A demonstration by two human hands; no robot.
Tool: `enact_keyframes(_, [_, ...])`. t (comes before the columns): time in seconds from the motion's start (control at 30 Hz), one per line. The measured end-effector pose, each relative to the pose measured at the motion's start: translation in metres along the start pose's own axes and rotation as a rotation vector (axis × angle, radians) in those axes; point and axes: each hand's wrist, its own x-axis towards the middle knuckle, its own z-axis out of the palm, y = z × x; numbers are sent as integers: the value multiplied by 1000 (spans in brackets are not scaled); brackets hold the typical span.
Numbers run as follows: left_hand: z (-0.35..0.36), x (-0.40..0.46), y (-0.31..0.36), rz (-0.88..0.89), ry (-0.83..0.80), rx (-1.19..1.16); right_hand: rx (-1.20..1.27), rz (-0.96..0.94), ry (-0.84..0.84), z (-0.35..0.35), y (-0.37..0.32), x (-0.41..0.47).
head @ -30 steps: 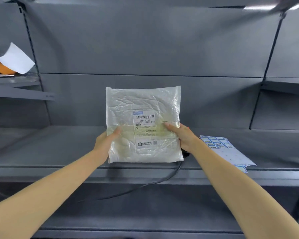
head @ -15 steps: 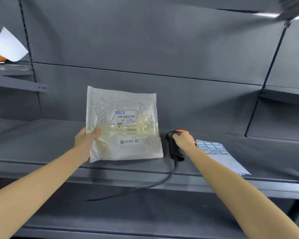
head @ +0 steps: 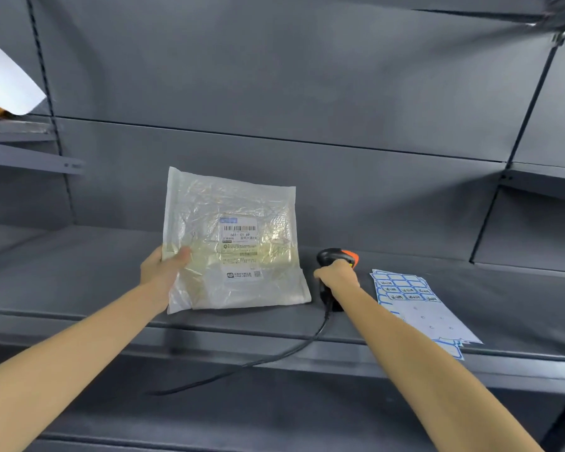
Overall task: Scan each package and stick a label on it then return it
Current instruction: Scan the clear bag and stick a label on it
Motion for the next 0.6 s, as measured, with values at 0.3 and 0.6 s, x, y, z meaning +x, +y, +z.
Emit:
enact_keyframes(0.3, [22, -4, -2, -13, -11, -19, 860, -284, -61, -5, -3, -67])
enact_keyframes(0.6, [33, -7, -7, 35, 2, 15, 814, -476, -271, 23, 8, -110])
